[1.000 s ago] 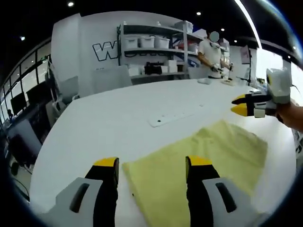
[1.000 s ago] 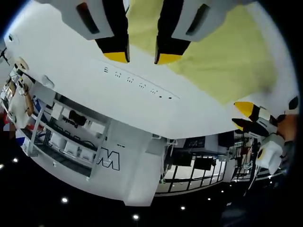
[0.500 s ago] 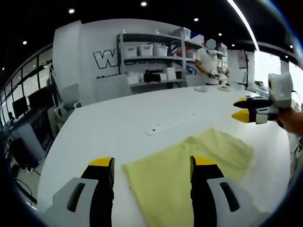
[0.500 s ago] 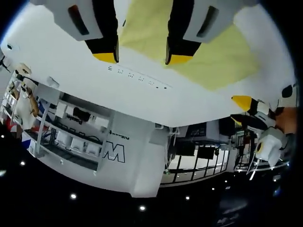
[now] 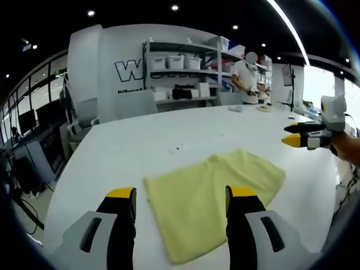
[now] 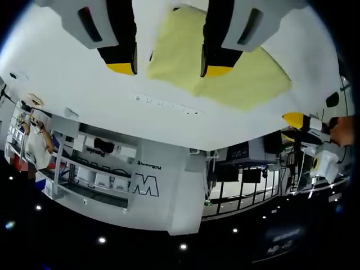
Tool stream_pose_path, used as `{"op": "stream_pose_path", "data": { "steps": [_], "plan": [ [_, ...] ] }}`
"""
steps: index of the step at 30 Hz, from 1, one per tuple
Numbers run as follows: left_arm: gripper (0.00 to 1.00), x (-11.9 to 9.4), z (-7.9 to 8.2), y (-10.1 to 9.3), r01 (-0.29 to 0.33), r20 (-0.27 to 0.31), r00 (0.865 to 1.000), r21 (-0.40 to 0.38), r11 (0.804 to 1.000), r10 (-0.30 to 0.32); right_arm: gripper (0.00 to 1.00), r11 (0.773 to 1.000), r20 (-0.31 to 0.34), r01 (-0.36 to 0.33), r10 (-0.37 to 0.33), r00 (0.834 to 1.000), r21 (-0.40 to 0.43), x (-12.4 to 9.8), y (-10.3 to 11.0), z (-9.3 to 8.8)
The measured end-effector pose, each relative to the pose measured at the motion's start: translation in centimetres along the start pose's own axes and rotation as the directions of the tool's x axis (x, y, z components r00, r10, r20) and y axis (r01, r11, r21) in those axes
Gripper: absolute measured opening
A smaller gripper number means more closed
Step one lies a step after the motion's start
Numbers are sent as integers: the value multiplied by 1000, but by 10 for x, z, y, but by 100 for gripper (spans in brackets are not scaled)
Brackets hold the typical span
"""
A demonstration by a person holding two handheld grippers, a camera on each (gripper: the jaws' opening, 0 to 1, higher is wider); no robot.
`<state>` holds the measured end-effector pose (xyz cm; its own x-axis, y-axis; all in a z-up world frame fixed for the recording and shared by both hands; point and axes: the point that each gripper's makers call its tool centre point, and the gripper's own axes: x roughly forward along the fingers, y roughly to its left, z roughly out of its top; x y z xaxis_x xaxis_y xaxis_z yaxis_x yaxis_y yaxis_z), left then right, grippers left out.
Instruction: Fold the garment on the visible template until the final outline fits inside the template.
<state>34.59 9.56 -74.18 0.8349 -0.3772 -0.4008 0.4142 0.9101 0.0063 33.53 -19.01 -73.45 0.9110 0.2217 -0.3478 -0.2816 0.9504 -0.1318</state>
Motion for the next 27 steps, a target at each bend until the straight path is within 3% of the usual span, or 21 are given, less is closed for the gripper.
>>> {"op": "stream_pose_path", "data": {
  "steps": [7, 10, 17, 21, 27],
  "plan": [
    [59, -23, -27, -9, -4, -31, 1000, -22, 1000, 4, 42, 1000, -45, -13, 13, 999, -7, -28, 6, -32],
    [58, -35, -49, -13, -8, -62, 998, -41, 999, 6, 41, 1000, -94, -31, 31, 995, 0, -38, 14, -56],
    [55, -46, -91, -21, -10, -147, 989, -56, 998, 2, 36, 997, -172, -61, 69, 983, 51, -42, 27, -90],
    [53, -45, -108, -19, -19, -183, 983, -86, 996, 3, 30, 996, -191, -71, 82, 978, 61, -38, 29, -97],
    [50, -39, -113, -14, -27, -194, 981, -107, 994, 5, 21, 991, -198, -60, 83, 977, 121, -28, 24, -101]
  ]
}}
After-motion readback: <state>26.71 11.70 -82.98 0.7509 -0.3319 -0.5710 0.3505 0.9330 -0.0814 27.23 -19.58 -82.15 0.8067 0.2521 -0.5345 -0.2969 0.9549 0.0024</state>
